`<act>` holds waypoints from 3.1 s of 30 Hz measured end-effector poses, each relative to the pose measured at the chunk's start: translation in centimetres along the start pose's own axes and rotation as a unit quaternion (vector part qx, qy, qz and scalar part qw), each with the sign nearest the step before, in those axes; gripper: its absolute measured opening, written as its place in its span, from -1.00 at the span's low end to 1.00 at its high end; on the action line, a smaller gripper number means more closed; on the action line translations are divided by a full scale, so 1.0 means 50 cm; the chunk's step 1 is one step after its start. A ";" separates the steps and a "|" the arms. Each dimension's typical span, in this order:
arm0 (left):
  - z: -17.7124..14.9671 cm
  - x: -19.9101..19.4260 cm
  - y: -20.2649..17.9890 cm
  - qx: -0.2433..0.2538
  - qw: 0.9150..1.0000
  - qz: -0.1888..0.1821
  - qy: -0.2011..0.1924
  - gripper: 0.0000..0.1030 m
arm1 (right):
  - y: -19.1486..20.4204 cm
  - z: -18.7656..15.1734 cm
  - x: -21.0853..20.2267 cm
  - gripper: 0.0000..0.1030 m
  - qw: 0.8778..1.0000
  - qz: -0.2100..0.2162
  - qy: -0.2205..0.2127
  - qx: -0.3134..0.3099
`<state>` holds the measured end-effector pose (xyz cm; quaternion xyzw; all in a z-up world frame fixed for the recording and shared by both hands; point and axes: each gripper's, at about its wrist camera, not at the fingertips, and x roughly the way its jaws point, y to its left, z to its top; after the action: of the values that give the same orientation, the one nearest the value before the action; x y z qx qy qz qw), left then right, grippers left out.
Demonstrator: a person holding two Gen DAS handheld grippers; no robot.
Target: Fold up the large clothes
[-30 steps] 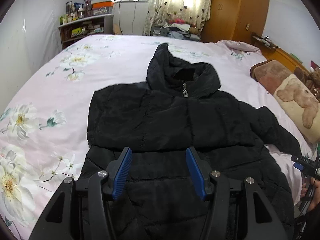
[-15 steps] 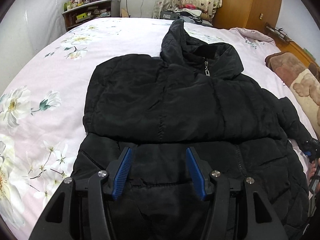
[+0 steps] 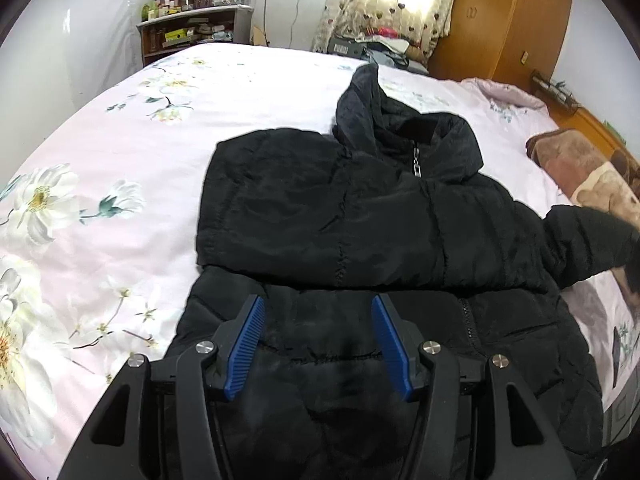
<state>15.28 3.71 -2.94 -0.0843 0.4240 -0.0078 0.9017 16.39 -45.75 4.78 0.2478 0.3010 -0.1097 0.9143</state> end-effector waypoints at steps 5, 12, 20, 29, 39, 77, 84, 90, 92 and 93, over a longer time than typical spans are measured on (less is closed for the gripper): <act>-0.001 -0.032 0.025 -0.018 1.000 -0.006 -0.012 0.13 | 0.175 0.002 -0.021 -0.84 0.995 0.071 0.004 -0.065; -0.007 -0.058 0.071 -0.041 0.999 -0.001 -0.023 0.13 | 0.370 -0.091 0.076 -0.84 0.977 0.130 0.074 -0.151; -0.022 -0.052 0.121 -0.063 0.998 0.011 -0.018 0.13 | 0.473 -0.275 0.243 -0.36 0.950 0.143 0.195 -0.195; -0.011 -0.050 0.117 -0.065 0.998 0.001 -0.023 0.13 | 0.503 -0.322 0.195 0.04 0.928 0.193 0.210 -0.238; 0.090 -0.011 0.022 -0.021 0.998 -0.056 -0.034 0.28 | 0.339 -0.213 0.195 0.04 0.970 0.115 0.143 -0.161; 0.136 0.181 -0.043 0.034 0.999 -0.022 0.026 -0.58 | 0.220 -0.204 0.313 -0.42 0.965 0.022 0.178 -0.190; 0.199 0.116 -0.066 0.040 0.998 -0.031 -0.036 -0.50 | 0.229 -0.131 0.274 -0.42 0.972 0.039 0.122 -0.198; 0.225 0.264 -0.123 0.076 0.997 -0.016 0.010 -0.50 | 0.247 -0.103 0.356 -0.42 0.970 0.020 0.131 -0.205; 0.204 0.310 -0.108 0.081 0.997 -0.004 0.019 -0.50 | 0.241 -0.104 0.388 -0.42 0.967 0.004 0.141 -0.213; 0.194 0.320 -0.104 0.083 0.996 -0.007 0.015 -0.50 | 0.235 -0.109 0.407 -0.42 0.965 -0.003 0.148 -0.216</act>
<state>33.26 -1.36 -8.23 -0.0122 0.4348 -0.0507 0.8990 33.98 -33.96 -6.79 0.0567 0.4502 -0.0071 0.8911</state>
